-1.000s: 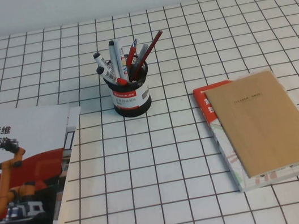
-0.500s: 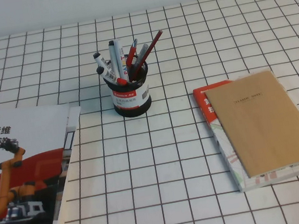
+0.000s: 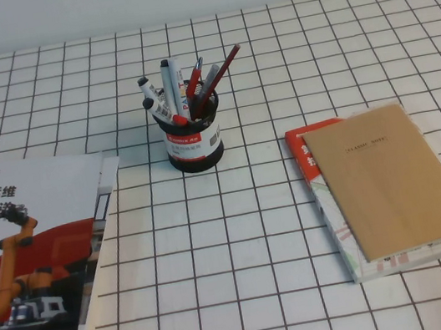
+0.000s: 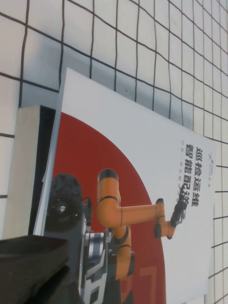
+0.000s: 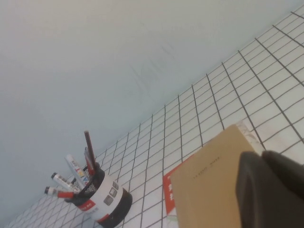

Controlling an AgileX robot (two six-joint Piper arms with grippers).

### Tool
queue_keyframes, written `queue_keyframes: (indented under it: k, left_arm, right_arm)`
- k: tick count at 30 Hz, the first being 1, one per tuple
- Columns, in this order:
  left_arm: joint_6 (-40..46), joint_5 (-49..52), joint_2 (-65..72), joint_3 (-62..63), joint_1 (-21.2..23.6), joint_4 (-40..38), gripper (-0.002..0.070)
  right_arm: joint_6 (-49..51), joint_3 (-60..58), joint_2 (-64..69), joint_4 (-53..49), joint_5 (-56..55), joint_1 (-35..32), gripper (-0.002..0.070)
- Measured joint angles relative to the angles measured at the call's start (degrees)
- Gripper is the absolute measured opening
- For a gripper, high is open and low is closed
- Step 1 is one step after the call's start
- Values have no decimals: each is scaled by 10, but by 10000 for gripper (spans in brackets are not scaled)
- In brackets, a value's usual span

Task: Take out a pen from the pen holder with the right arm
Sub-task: 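Take a marker out of the pen holder and lay it on the table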

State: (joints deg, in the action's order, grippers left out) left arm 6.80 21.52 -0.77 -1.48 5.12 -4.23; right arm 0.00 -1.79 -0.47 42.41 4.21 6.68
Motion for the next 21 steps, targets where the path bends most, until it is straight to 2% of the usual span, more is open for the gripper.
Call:
queue_keyframes:
  k: [8, 15, 21]
  left_arm:
    - [0, 0, 0, 0, 0, 0, -3]
    - [0, 0, 0, 0, 0, 0, -3]
    - [0, 0, 0, 0, 0, 0, -3]
  right_arm:
    - [0, 41, 27, 11, 57, 0, -16]
    - [0, 154, 201, -49, 147, 0, -16]
    - [-84, 236, 359, -44, 177, 0, -16]
